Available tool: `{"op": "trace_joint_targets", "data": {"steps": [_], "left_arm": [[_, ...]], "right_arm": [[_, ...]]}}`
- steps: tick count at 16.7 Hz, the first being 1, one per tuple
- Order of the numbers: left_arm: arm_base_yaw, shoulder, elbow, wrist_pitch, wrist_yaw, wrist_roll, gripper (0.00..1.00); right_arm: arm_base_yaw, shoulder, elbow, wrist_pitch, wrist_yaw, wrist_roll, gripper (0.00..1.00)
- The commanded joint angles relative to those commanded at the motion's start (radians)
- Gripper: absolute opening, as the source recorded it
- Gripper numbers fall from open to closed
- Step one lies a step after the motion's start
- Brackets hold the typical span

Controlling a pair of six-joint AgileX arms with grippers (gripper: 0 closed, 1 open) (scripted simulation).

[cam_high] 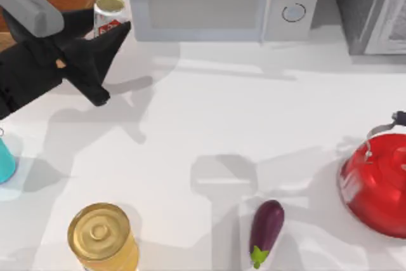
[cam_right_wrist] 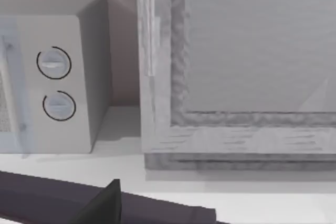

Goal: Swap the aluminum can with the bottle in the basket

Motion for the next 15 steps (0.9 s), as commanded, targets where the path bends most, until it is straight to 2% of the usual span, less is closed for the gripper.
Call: {"op": "trace_joint_targets", "data": {"steps": [5,9,12,15], "left_arm": [[-0.072,0.510,0.217,0.290,0.258,0.006,0.00],[-0.121,0.856,0.364,0.486,0.433,0.010,0.00],[-0.149,1.053,0.447,0.597,0.532,0.012,0.00],[-0.166,1.171,0.496,0.665,0.592,0.013,0.00]], "right_arm": [[0.000,0.000,0.000,0.000,0.000,0.000,1.00],[0.000,0.000,0.000,0.000,0.000,0.000,1.00],[0.000,0.000,0.000,0.000,0.000,0.000,1.00],[0.000,0.000,0.000,0.000,0.000,0.000,1.00]]}}
